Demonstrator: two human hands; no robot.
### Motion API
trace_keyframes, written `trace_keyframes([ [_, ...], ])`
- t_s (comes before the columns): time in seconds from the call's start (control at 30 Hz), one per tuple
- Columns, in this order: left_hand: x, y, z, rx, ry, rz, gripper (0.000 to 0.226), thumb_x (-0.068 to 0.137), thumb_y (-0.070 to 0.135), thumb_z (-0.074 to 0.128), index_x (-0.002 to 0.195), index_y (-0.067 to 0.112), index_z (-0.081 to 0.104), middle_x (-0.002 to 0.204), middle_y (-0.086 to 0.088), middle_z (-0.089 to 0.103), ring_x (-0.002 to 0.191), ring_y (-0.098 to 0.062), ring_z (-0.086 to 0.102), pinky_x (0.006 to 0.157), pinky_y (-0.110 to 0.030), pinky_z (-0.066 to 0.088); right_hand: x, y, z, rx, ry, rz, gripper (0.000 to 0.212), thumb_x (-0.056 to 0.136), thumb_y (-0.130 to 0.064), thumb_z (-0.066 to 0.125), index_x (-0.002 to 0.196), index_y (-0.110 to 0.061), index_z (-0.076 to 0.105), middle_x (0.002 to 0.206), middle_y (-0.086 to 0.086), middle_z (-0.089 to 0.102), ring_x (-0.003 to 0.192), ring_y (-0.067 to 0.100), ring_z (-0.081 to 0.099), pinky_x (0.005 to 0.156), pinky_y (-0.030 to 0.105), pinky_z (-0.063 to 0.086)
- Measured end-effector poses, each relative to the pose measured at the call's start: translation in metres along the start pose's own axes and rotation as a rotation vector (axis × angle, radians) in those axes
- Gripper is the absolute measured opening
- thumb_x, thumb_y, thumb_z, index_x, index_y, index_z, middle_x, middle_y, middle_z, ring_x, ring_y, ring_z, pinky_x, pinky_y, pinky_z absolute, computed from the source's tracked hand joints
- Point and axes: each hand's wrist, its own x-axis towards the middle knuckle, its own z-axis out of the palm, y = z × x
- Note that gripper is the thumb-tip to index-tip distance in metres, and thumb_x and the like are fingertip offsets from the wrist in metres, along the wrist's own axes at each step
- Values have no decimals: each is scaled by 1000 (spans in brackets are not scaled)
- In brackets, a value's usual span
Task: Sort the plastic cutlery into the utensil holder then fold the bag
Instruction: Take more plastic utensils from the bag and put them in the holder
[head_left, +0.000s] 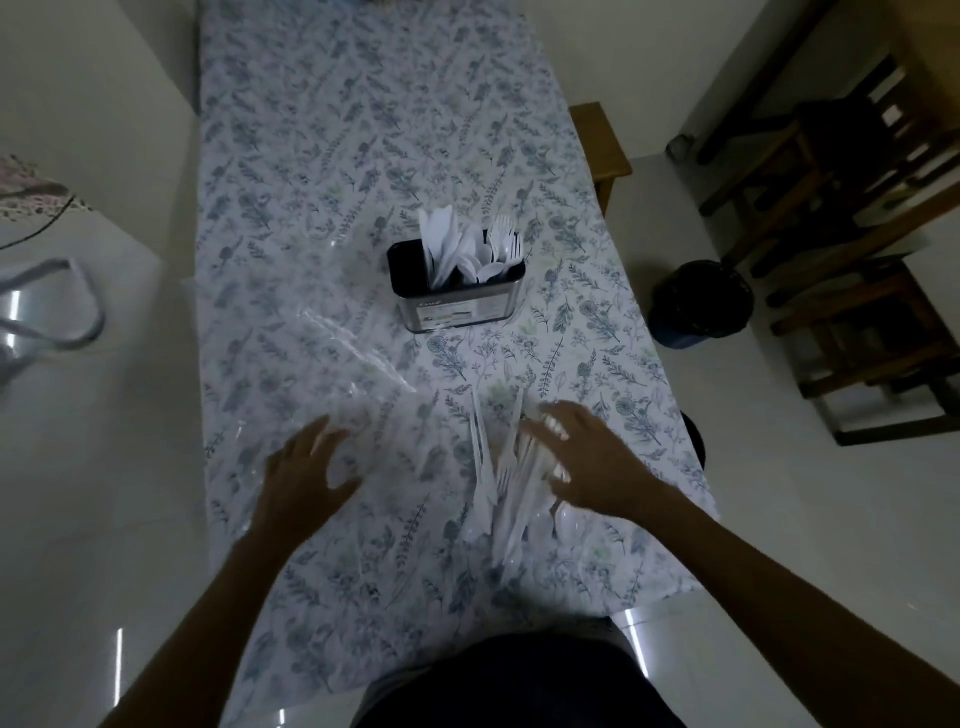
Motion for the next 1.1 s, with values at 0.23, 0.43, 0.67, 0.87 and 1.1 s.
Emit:
trace_keyframes([
  [0.23, -46, -4, 31, -101, -44, 29, 82, 80, 63, 70, 151, 32, 43, 168, -2, 26, 152, -28, 28, 111, -63, 32, -30, -20, 37, 448, 154, 947, 58, 84, -36, 74, 128, -14, 42, 121, 21, 51, 105, 37, 57, 87, 51, 56],
  [0.43, -52, -54, 23, -100, -114, 76, 77, 78, 57, 78, 146, 46, 43, 167, 8, 23, 154, -20, 23, 114, -61, 30, -34, -58, 64, 535, 231, 919, 50, 94, -35, 68, 130, -7, 48, 125, 19, 55, 105, 33, 62, 91, 43, 54],
  [0.67, -57, -40, 18, -83, -126, 40, 77, 83, 45, 80, 151, 32, 46, 171, 4, 14, 156, -23, 15, 119, -57, 20, -33, -61, 65, 557, 216, 741, 46, 90, -51, 64, 125, -23, 56, 107, -1, 69, 90, 11, 68, 86, 39, 60],
  [0.87, -70, -5, 14, -259, 50, 91, 63, 89, 45, 76, 144, 24, 55, 167, -3, 28, 150, -30, 31, 115, -61, 28, -63, -61, 47, 630, 325, 946, 35, 94, -34, 68, 120, -14, 57, 110, 7, 71, 92, 21, 69, 84, 38, 58],
  [1.1, -81, 71, 5, -463, 105, 135, 58, 89, 51, 59, 140, 24, 59, 156, -2, 44, 142, -23, 43, 112, -54, 33, -84, -53, 73, 505, 112, 860, 18, 86, -35, 74, 85, -18, 69, 78, -4, 69, 72, 13, 64, 62, 17, 40],
])
